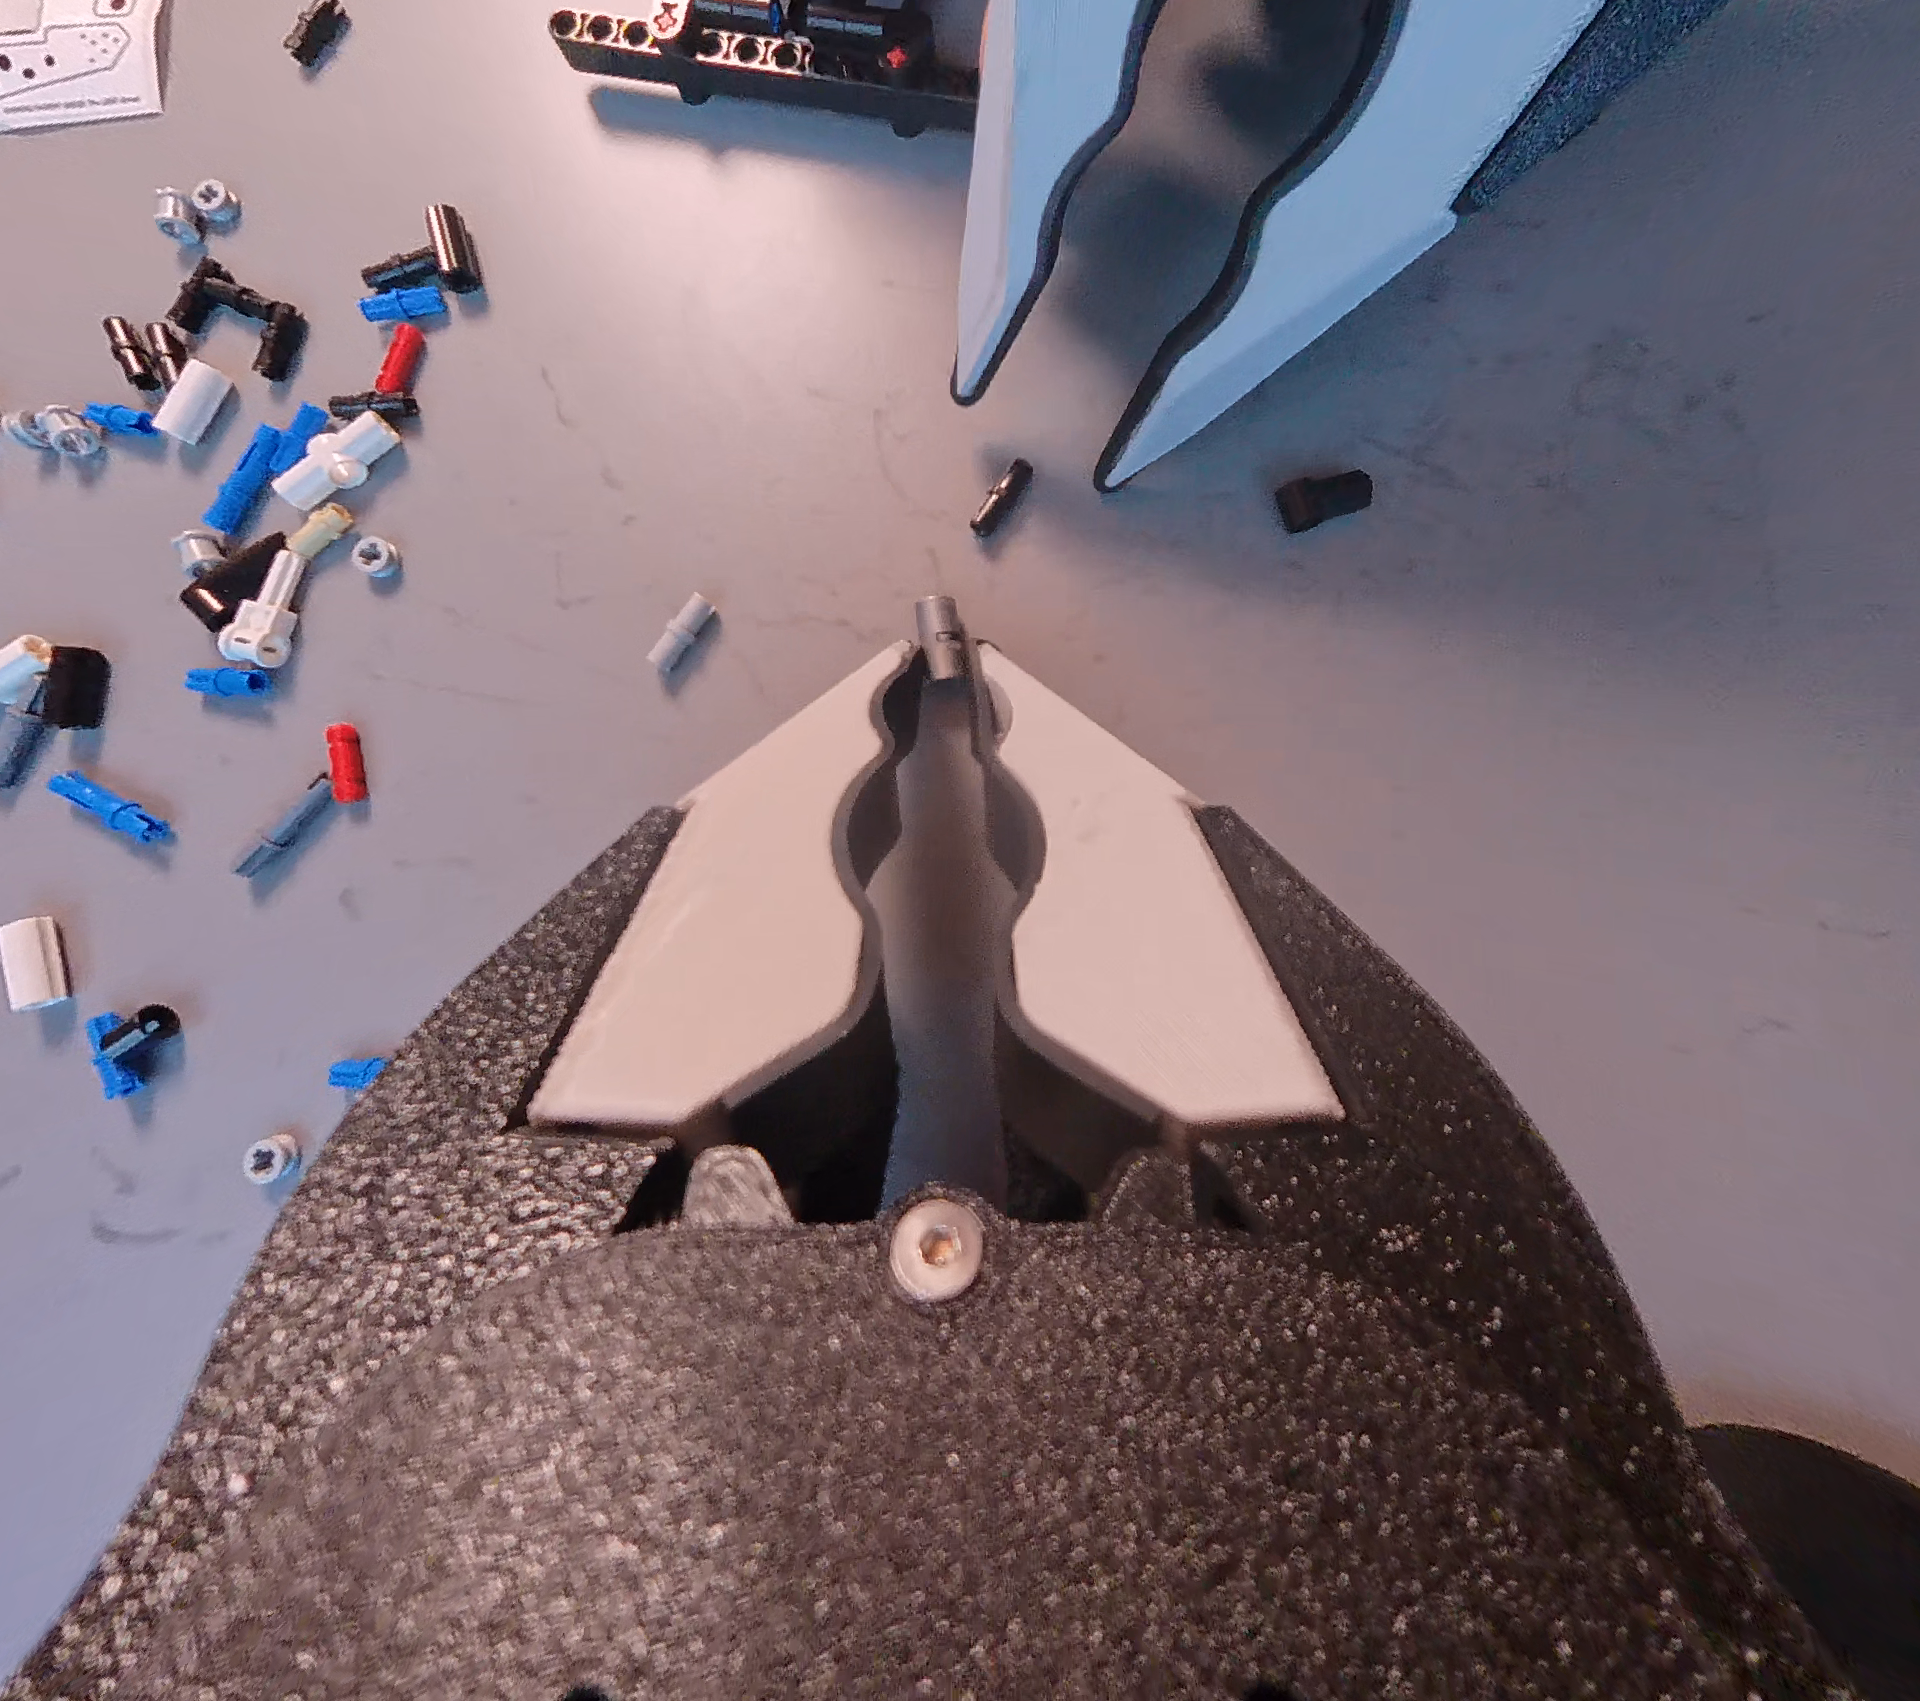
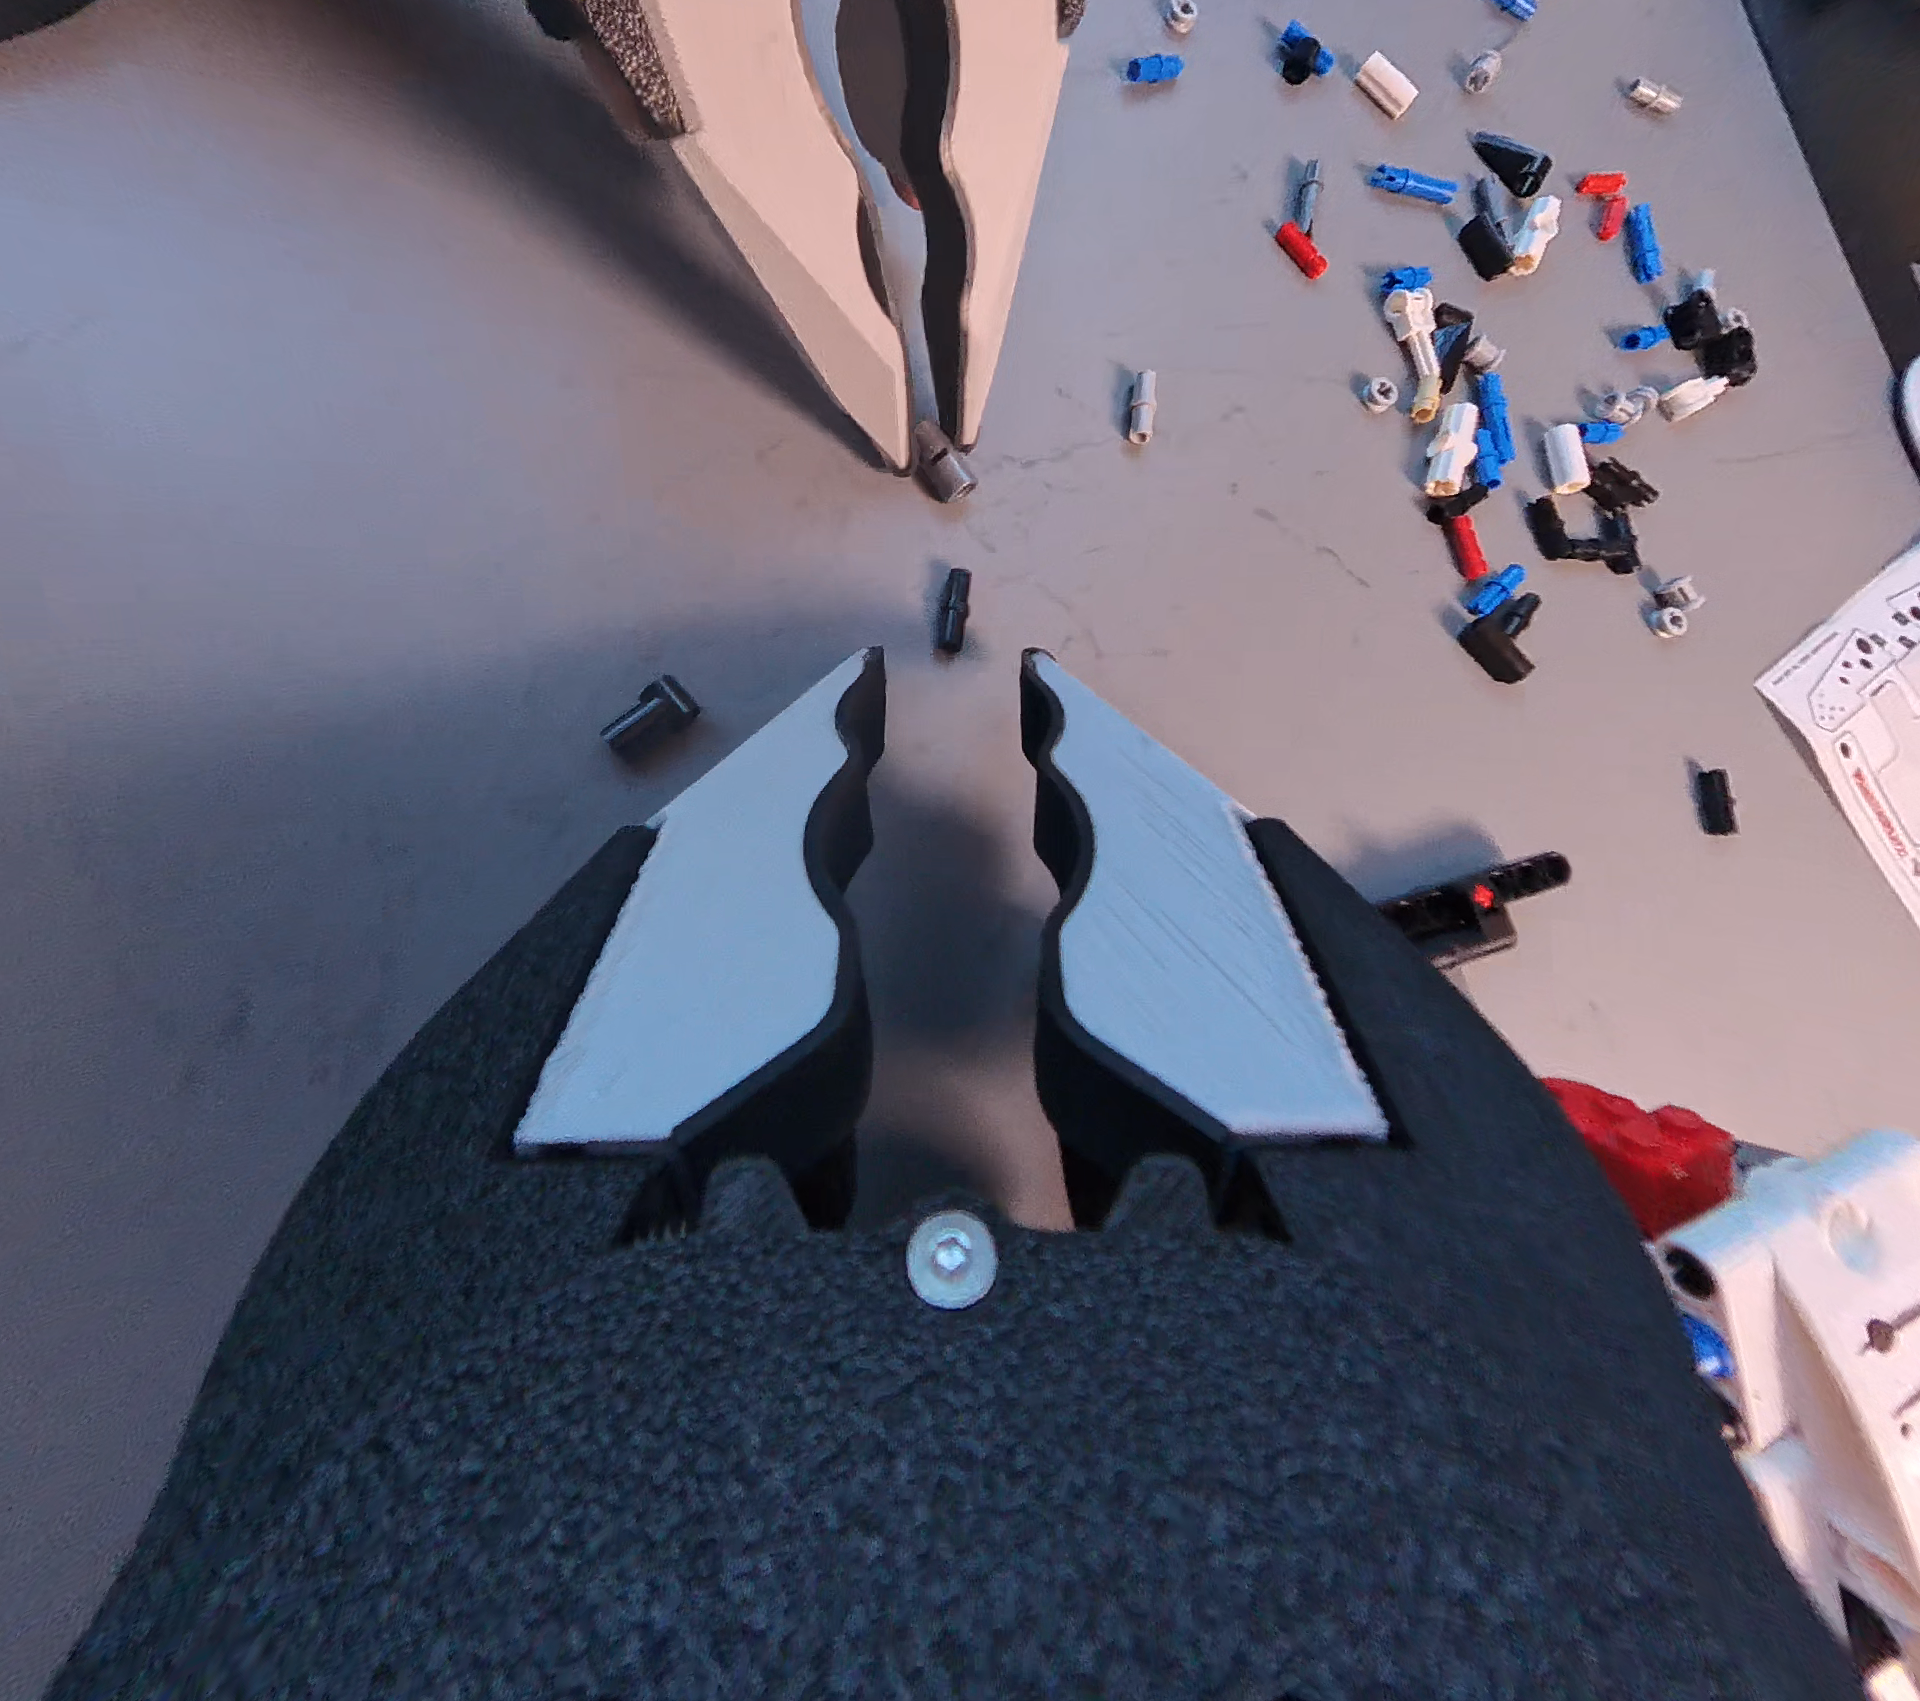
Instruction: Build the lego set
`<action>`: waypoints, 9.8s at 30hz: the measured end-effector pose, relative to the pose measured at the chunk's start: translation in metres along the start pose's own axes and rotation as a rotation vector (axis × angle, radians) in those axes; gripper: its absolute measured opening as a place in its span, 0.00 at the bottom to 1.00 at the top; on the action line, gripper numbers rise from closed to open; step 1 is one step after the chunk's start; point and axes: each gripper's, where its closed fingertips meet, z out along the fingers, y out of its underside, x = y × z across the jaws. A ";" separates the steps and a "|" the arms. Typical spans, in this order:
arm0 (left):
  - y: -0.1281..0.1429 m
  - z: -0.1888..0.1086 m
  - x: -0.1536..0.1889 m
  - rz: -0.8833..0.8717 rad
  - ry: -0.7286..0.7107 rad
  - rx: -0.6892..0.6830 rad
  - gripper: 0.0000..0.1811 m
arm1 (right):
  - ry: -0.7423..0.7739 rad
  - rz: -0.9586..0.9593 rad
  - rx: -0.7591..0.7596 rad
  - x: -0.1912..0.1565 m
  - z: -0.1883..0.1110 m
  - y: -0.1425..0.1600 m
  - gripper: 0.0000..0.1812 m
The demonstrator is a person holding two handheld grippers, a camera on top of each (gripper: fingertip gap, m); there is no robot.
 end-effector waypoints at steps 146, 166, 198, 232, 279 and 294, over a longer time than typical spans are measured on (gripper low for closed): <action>-0.033 0.001 0.105 0.231 0.336 0.102 0.08 | -0.105 -0.157 0.226 -0.024 -0.087 0.005 0.03; -0.038 0.009 0.101 -0.014 0.419 0.042 0.08 | -0.269 -0.203 0.113 -0.067 -0.066 0.019 0.03; -0.020 0.000 0.096 0.112 0.324 0.038 0.11 | -0.202 -0.201 0.126 -0.055 -0.067 0.018 0.03; 0.000 -0.012 0.090 0.100 0.314 -0.012 0.08 | -0.199 -0.197 0.107 -0.055 -0.060 0.023 0.03; -0.045 0.009 0.087 -0.181 0.281 0.146 0.09 | -0.110 -0.144 0.259 -0.042 -0.067 -0.008 0.03; -0.039 -0.002 0.091 0.041 0.224 0.130 0.10 | -0.111 -0.145 0.207 -0.039 -0.062 0.005 0.03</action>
